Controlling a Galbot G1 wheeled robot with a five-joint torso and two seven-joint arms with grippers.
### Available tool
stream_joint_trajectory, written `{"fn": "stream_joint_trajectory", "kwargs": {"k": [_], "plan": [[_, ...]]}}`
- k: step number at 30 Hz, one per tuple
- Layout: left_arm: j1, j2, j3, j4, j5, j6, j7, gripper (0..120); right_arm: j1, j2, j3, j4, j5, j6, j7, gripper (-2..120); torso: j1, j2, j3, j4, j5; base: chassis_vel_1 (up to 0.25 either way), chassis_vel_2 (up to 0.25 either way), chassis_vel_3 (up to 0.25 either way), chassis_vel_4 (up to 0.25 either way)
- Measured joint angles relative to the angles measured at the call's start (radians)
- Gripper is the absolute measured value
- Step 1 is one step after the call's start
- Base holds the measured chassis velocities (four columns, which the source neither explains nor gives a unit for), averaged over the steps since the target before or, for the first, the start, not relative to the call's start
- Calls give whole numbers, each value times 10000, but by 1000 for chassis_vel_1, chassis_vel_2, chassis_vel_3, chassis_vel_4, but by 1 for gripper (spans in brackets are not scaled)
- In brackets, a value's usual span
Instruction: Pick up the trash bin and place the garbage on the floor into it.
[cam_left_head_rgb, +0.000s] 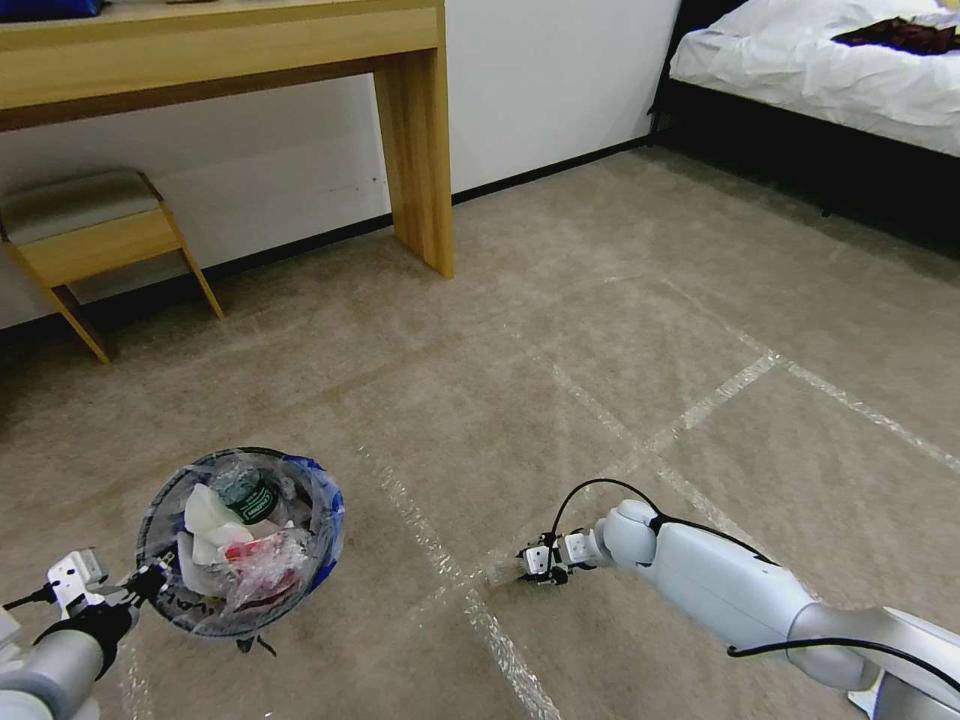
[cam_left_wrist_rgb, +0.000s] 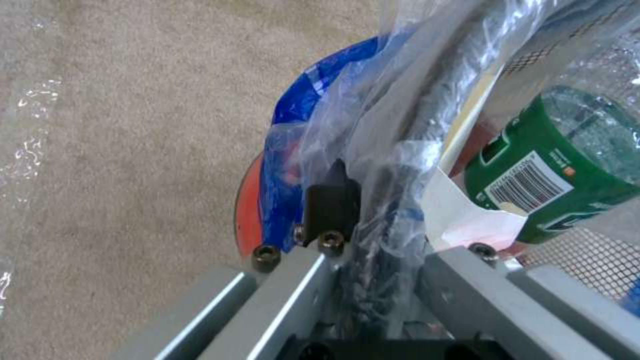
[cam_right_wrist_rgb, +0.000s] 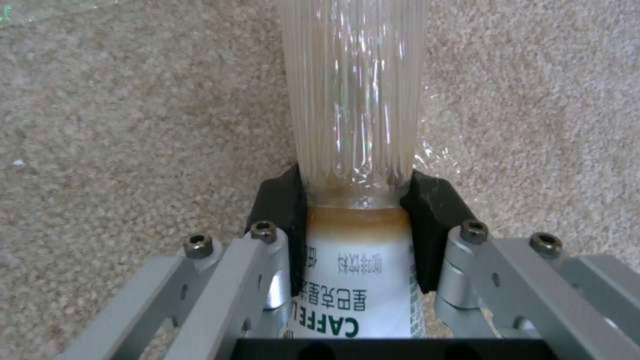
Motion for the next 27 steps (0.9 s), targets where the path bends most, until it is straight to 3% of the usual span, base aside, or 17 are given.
{"fn": "stream_joint_trajectory", "kwargs": {"k": [18, 27], "plan": [[-44, 24, 53, 87, 47, -4, -4, 0, -104, -315, 321, 512, 750, 20, 216, 28, 0, 0, 1, -1, 0, 0, 0, 0, 0], [-129, 241, 153, 1, -14, 26, -82, 0, 237, -439, 2280, 2276, 3061, -422, 1110, 28, 0, 0, 1, 0, -1, 0, 0, 0, 0]]}}
